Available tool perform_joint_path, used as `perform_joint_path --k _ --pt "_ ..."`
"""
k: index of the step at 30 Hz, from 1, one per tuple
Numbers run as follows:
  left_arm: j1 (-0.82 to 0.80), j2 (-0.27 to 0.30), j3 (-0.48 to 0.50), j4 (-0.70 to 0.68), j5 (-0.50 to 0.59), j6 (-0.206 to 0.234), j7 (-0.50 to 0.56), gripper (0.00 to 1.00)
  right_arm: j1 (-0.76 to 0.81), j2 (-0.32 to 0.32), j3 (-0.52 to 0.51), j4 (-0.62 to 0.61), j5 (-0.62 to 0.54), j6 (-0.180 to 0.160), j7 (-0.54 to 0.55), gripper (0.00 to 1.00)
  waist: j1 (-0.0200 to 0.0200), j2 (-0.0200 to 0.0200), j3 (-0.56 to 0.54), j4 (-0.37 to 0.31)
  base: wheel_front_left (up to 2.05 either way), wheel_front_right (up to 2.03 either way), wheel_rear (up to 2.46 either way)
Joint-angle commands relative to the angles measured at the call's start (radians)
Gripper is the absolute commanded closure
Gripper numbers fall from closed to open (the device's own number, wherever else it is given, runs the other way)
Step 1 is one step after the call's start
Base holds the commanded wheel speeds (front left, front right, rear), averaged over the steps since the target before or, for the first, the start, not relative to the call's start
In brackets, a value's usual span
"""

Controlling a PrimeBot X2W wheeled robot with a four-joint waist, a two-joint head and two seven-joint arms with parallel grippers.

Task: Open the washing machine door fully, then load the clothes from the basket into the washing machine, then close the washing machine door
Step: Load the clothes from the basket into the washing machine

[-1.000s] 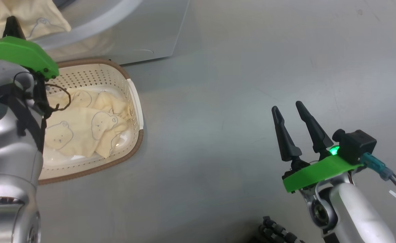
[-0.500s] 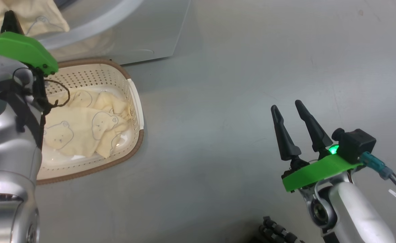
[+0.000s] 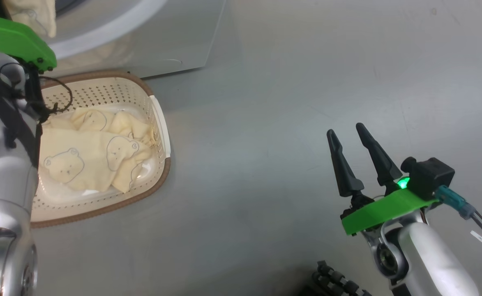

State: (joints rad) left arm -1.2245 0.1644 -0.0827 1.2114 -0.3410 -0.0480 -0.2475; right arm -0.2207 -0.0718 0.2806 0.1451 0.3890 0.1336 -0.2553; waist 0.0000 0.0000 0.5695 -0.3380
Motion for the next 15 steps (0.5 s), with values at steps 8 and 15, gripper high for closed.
perform_joint_path --k 8,15 --pt "-0.097 0.065 -0.011 -0.056 0.031 0.028 -0.014 1.0 0.003 -0.004 0.029 -0.025 0.011 -0.003 -0.006 0.0 0.0 0.0 0.005 -0.016 0.0 0.0 0.0" --pt "-0.159 0.097 -0.027 -0.048 0.051 0.051 -0.014 1.0 0.009 -0.004 0.044 -0.025 0.013 -0.003 -0.006 0.0 0.0 0.0 0.015 -0.045 0.0 0.0 0.0"
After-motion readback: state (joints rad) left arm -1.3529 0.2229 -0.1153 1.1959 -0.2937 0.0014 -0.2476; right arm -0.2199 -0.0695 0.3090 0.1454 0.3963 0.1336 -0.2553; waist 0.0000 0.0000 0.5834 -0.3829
